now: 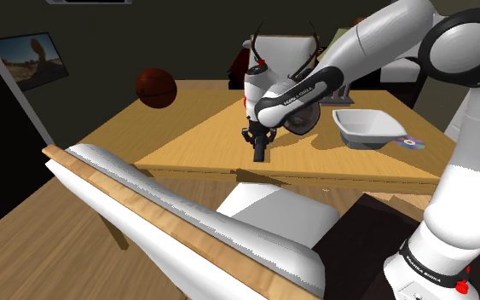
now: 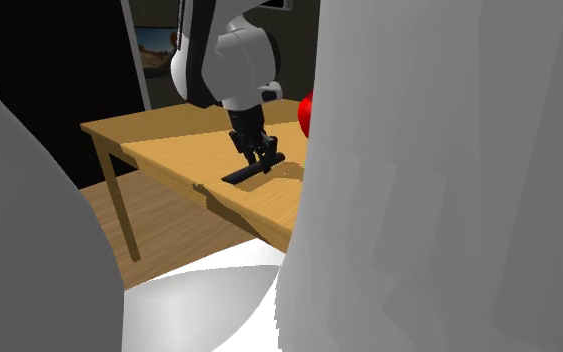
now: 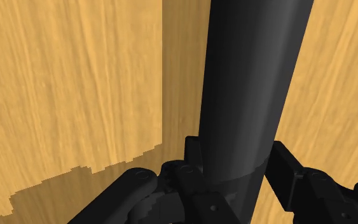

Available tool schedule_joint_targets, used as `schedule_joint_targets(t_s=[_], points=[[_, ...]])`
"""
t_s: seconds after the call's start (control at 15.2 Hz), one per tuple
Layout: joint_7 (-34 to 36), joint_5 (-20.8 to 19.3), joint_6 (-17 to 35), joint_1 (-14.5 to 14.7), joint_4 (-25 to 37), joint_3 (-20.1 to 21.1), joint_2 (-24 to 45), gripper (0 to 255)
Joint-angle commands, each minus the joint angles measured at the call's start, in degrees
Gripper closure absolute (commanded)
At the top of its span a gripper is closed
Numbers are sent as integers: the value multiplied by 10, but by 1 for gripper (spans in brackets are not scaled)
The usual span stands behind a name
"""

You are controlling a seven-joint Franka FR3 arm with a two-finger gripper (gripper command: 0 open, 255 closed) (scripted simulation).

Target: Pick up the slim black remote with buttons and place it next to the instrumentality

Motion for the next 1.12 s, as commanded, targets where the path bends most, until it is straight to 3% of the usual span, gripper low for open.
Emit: schedule_joint_targets(t_s=[0.0, 0.79, 1.06], points=[[-7, 7, -12, -1, 5, 2, -8, 255], [-41, 41, -87, -5, 47, 9, -48, 255], [-91, 70, -54, -33, -42, -6, -120, 255]])
